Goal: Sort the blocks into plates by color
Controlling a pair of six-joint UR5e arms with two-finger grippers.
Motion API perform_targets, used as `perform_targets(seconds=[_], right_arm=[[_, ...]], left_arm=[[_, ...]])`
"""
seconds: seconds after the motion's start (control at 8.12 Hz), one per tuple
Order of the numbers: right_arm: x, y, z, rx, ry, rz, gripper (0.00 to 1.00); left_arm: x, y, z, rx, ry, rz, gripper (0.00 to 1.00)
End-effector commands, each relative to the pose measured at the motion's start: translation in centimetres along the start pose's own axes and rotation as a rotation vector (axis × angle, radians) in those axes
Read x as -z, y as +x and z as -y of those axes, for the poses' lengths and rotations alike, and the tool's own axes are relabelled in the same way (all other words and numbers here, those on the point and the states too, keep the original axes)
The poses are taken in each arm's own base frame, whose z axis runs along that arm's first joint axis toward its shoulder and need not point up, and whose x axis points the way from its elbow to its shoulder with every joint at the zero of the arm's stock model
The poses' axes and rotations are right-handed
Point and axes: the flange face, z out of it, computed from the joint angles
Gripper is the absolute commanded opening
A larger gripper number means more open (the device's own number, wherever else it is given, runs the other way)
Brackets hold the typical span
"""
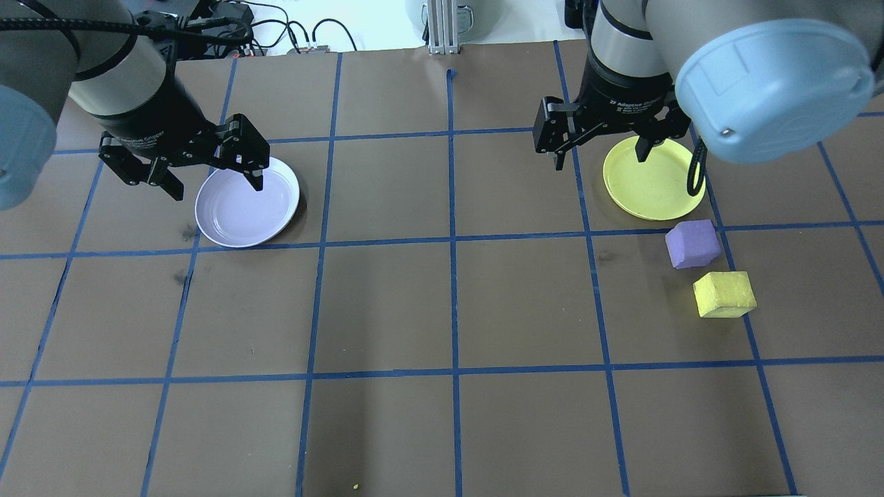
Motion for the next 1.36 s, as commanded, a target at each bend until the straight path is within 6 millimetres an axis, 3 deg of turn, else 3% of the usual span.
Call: perform_targets(seconds=[0.0,0.37,0.49,0.62,0.99,1.23], right_arm=[[-0.1,0.1,0.0,0.002,-0.005,-0.008,1.0],[-0.8,1.0,0.4,0.068,-0.009,-0.012,1.0],[-1.3,3.4,1.0,0.035,-0.028,-0.018,1.0],[-3.0,7.3,1.4,0.043,-0.107,-0.017,1.0],[-13.7,17.5,-0.3,0.077,-0.2,0.02,0.99],[-18.8,23.2,-3.5,0.112,-0.224,0.007,0.92]], left_arm=[[0.0,0.0,0.0,0.0,0.0,-0.002,1.0],[0.0,0.0,0.0,0.0,0.0,-0.002,1.0],[0.0,0.0,0.0,0.0,0.0,-0.003,1.0],[-0.2,0.0,0.1,-0.002,-0.006,-0.003,1.0],[-0.4,0.0,0.2,-0.002,-0.009,-0.002,1.0],[-0.6,0.1,0.3,-0.002,-0.014,-0.005,1.0]])
